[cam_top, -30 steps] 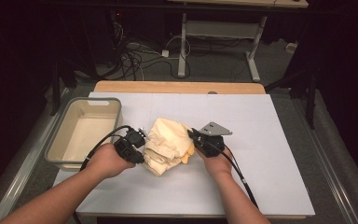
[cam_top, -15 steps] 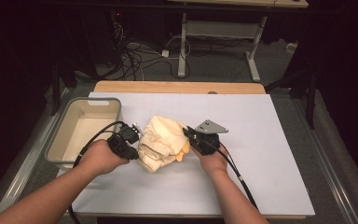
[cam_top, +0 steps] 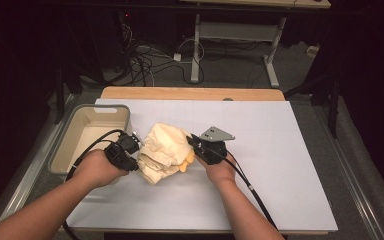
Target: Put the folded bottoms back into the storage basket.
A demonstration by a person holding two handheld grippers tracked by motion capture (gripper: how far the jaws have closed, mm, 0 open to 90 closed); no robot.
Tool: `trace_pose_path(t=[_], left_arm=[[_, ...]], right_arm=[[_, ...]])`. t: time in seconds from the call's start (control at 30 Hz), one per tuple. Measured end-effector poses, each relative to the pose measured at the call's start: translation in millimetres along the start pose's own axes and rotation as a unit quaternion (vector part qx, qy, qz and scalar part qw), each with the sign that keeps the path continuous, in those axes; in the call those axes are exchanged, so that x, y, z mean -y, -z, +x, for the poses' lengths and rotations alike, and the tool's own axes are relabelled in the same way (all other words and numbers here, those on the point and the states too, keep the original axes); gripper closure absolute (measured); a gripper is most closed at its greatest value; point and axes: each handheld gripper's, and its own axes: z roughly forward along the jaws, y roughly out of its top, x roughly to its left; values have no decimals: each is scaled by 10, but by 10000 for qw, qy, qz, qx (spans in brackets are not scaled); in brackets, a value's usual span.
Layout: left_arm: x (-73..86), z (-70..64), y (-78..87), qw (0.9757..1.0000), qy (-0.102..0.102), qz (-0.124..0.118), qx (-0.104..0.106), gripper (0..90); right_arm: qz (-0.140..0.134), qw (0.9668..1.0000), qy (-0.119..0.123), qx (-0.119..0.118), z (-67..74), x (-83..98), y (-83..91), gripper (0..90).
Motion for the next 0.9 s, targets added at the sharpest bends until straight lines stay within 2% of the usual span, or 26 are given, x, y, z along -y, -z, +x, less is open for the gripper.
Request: trace_pose_path(t=[0.3, 0.63, 0.9], left_arm=[[22, 33, -20, 10000, 17, 49, -12, 768], [-35, -6, -29, 9998, -98, 131, -62, 768], [-98, -9, -5, 9990, -231, 383, -47, 769]], right_arm=[[68, 10000, 4, -37, 43, -1, -72, 846], [113, 9999, 4, -16, 41, 8, -72, 846], [123, 9999, 28, -19, 55, 8, -64, 845]])
